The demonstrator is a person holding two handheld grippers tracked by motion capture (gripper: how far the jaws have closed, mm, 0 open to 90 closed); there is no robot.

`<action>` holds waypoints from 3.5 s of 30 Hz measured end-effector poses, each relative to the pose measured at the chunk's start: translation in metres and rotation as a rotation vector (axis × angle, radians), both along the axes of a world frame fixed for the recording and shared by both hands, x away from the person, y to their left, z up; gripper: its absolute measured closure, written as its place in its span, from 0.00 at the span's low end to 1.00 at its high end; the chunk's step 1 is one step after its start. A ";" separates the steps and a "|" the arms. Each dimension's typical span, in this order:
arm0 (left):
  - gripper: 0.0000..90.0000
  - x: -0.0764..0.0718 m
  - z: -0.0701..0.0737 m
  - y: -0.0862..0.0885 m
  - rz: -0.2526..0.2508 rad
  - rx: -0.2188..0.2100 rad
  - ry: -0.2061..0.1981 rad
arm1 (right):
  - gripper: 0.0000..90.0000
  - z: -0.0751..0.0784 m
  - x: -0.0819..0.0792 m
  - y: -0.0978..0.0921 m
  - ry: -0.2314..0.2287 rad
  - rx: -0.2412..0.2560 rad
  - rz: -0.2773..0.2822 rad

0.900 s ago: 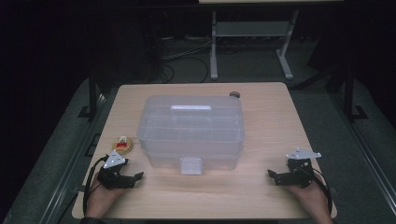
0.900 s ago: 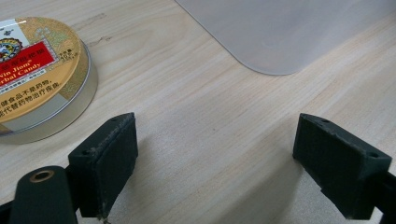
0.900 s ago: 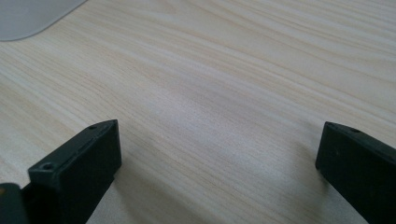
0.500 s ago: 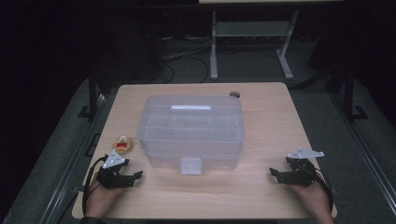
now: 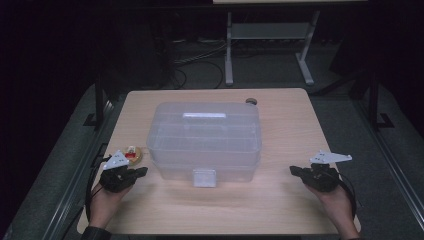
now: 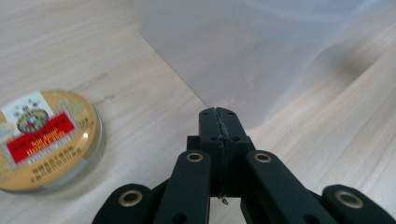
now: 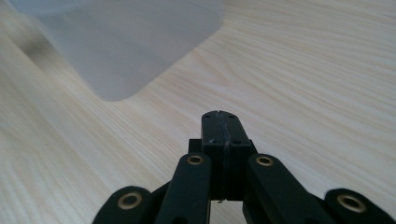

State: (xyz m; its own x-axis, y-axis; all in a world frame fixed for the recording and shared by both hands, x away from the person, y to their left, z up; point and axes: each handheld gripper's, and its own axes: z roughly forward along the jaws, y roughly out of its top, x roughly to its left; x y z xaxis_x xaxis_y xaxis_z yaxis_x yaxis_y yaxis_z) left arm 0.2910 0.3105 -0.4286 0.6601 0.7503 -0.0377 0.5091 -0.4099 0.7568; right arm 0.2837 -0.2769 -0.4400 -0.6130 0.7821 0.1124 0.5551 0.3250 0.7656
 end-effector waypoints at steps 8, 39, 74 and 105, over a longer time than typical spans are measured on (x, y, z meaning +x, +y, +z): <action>1.00 0.019 0.016 0.001 0.011 -0.006 -0.034 | 1.00 0.009 0.016 0.013 -0.005 0.024 0.065; 1.00 0.073 0.022 -0.021 0.000 -0.001 -0.051 | 1.00 0.022 0.067 0.068 -0.022 0.061 0.166; 1.00 0.060 0.026 -0.039 -0.011 0.044 -0.055 | 1.00 0.023 0.052 0.058 -0.031 0.070 0.182; 1.00 0.020 0.029 -0.069 -0.099 0.009 -0.048 | 1.00 0.024 0.010 0.020 -0.020 0.073 0.145</action>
